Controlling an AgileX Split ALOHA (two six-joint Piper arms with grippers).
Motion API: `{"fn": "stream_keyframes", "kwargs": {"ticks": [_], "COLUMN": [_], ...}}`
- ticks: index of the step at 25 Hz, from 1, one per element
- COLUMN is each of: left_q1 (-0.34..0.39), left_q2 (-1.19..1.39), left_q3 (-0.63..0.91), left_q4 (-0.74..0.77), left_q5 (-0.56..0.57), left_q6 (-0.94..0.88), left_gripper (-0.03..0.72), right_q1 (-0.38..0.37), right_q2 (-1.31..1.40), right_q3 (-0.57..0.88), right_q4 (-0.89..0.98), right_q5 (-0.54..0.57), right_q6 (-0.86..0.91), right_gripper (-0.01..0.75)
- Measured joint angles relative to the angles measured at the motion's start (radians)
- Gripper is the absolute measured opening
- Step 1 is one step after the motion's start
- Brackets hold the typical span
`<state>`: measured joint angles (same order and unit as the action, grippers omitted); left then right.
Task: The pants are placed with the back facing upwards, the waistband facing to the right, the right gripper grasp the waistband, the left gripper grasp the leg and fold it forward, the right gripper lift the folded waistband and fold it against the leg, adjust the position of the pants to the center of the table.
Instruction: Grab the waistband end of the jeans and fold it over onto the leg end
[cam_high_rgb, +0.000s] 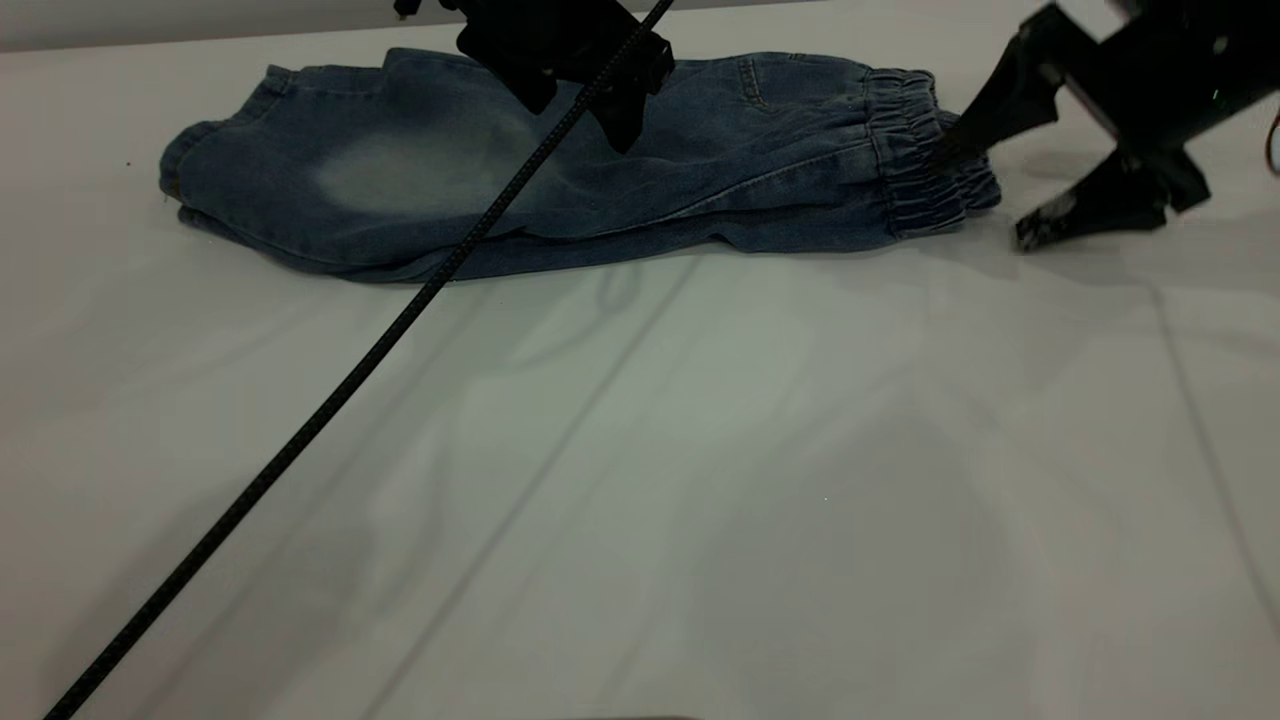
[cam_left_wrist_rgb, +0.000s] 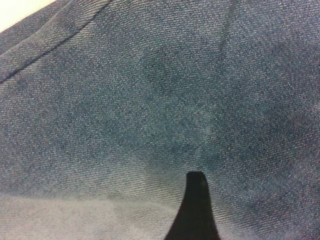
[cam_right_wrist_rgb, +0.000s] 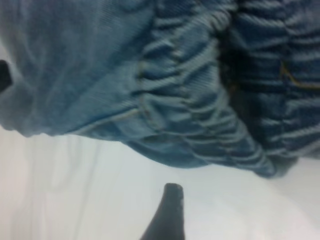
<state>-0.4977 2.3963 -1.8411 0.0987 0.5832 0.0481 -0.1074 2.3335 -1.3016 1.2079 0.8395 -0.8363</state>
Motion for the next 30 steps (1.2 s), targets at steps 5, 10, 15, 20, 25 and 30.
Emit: {"fn": "stream_keyframes", "kwargs": {"ticks": [5, 10, 15, 20, 25, 30], "left_q1": [0.000, 0.000, 0.000, 0.000, 0.000, 0.000], "left_q2": [0.000, 0.000, 0.017, 0.021, 0.021, 0.021], "left_q3": [0.000, 0.000, 0.000, 0.000, 0.000, -0.001], "left_q4": [-0.001, -0.001, -0.001, -0.001, -0.003, -0.004], "left_q5": [0.000, -0.001, -0.012, -0.012, -0.013, 0.003], "left_q6": [0.000, 0.000, 0.000, 0.000, 0.000, -0.001], "left_gripper": [0.566, 0.566, 0.566, 0.566, 0.566, 0.566], "right_q1": [0.000, 0.000, 0.000, 0.000, 0.000, -0.003], "right_q2": [0.037, 0.089, 0.125, 0.134, 0.134, 0.129], "right_q3": [-0.002, -0.002, -0.002, -0.002, -0.002, -0.002], "right_q4": [0.148, 0.336, 0.449, 0.486, 0.516, 0.526], "right_q5": [0.021, 0.065, 0.110, 0.072, 0.046, 0.051], "right_q6": [-0.110, -0.262, -0.386, -0.404, -0.411, -0.424], "right_gripper": [0.654, 0.597, 0.562, 0.294, 0.044, 0.034]}}
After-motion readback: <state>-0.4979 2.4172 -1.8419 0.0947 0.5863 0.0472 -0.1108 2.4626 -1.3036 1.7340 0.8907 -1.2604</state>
